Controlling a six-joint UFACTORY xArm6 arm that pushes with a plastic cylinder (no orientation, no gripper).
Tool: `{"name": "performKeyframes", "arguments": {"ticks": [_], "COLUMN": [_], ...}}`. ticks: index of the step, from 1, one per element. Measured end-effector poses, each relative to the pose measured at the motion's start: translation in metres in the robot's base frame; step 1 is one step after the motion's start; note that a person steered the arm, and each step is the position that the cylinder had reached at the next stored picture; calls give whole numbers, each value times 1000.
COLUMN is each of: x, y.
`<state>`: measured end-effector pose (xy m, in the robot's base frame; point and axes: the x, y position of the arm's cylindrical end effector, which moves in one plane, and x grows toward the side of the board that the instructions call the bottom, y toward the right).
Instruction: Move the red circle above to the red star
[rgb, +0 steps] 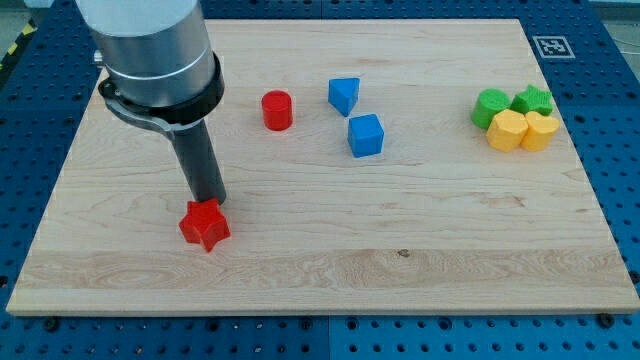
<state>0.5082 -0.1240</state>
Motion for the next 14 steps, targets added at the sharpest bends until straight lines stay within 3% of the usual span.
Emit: {"name": "performKeyframes", "arguments": {"ticks": [1, 4, 8, 10, 12, 14], "x": [-4, -201, -175, -139, -139, -123], "y": [-5, -20, 100, 94, 20, 16]}}
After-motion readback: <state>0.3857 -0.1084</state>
